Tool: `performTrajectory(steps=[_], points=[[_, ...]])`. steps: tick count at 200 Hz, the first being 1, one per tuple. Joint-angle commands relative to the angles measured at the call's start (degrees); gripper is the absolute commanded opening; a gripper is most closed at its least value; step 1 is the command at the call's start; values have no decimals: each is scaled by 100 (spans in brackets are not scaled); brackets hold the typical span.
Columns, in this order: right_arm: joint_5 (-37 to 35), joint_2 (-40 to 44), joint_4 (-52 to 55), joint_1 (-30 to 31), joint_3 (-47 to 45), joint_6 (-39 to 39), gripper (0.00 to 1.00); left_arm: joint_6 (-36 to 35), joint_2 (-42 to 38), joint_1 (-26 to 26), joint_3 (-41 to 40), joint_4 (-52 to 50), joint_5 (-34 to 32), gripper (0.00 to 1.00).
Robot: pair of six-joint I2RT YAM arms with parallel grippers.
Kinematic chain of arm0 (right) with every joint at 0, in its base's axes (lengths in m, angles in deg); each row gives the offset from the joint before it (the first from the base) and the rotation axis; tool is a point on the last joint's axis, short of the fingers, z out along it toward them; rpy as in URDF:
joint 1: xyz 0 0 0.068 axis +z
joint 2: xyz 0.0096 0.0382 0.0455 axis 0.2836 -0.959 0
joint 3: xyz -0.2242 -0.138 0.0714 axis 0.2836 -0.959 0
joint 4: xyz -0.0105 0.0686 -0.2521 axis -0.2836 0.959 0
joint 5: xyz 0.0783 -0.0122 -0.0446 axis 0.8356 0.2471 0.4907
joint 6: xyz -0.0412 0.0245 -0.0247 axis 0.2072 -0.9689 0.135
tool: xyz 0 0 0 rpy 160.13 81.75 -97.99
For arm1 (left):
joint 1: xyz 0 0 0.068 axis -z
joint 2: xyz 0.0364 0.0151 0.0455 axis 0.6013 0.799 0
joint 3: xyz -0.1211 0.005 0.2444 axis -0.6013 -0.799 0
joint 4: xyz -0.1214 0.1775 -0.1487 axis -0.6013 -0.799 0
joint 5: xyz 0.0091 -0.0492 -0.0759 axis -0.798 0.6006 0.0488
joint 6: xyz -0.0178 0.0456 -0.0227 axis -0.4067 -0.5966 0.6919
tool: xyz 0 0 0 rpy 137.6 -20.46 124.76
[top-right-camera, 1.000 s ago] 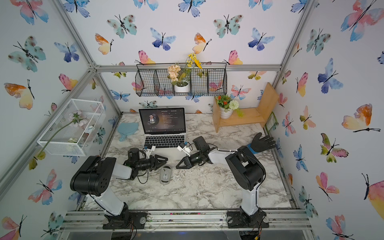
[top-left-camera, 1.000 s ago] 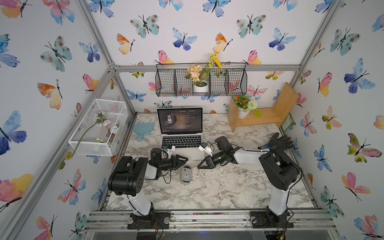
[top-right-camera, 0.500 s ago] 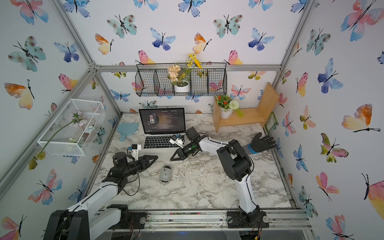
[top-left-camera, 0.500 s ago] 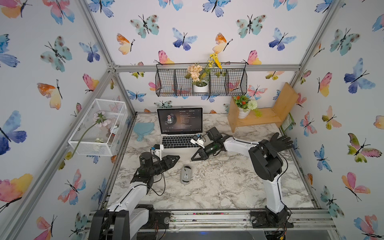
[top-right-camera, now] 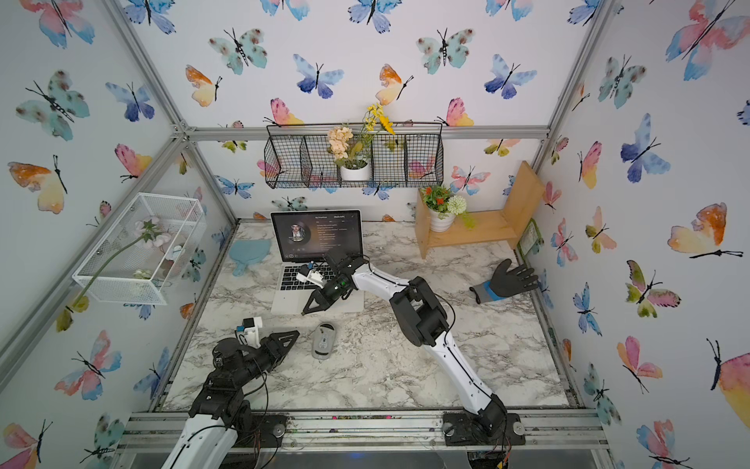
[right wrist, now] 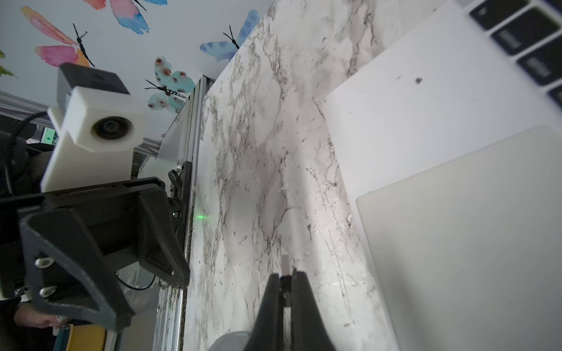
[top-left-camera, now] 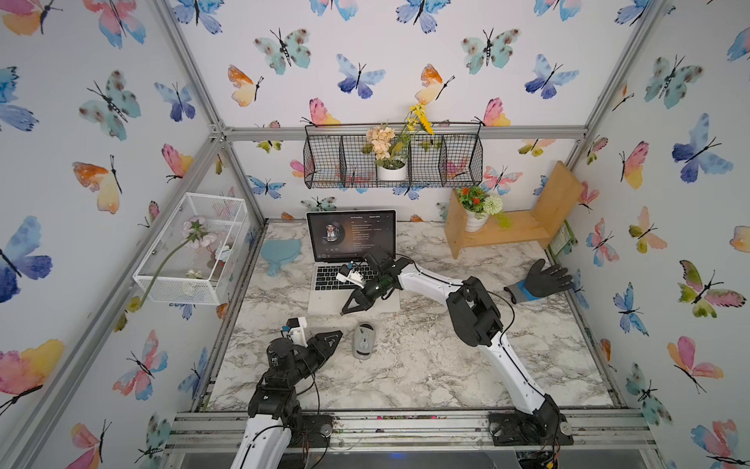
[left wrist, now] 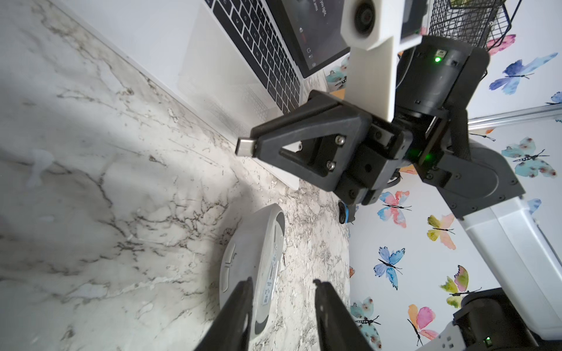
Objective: Remove the wireless mouse receiver from the laptop
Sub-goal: Adjust the mouse at the center of the board.
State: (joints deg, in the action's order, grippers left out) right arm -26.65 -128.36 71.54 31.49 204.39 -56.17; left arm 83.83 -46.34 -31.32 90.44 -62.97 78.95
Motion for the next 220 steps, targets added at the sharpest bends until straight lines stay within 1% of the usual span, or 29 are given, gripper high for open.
performTrajectory(steps=[1, 23, 38, 51, 72, 97, 123, 137, 156, 167, 171, 183, 207, 220], points=[[-238, -138, 495, -44, 204, 246, 2, 219, 351, 15, -705, 28, -93, 39], [-257, -132, 739, -42, 119, 492, 2, 94, 988, 15, -634, 507, 44, 38], [-251, -39, 796, -42, -89, 637, 2, -117, 1459, 13, -433, 563, 121, 38], [-310, 73, 794, -42, -272, 688, 2, -317, 1862, 15, -284, 656, 176, 36], [-378, 280, 694, -44, -605, 703, 2, -407, 2240, 15, -201, 877, 230, 35], [-407, 513, 712, -76, -922, 747, 2, -416, 2175, 15, -183, 816, 196, 37], [-477, 794, 510, -171, -1438, 663, 2, -435, 1774, 15, -250, 761, 213, 47], [-493, 938, 457, -224, -1668, 659, 2, -459, 1563, 15, -321, 820, 248, 55], [-442, 1140, 368, -276, -1938, 652, 2, -556, 1362, 15, -400, 916, 269, 57], [-518, 1246, 341, -287, -2054, 609, 2, -542, 1318, 15, -442, 1026, 332, 60], [-544, 1285, 338, -293, -2094, 588, 2, -539, 1309, 15, -461, 1089, 367, 62], [-642, 1416, 185, -342, -2235, 377, 2, -532, 1330, 15, -548, 1330, 453, 67], [-845, 1802, -609, -547, -2671, -344, 2, -539, 1563, 15, -713, 1794, 529, 68], [-981, 1931, -784, -616, -2723, -498, 2, -582, 1725, 15, -713, 1980, 579, 68]])
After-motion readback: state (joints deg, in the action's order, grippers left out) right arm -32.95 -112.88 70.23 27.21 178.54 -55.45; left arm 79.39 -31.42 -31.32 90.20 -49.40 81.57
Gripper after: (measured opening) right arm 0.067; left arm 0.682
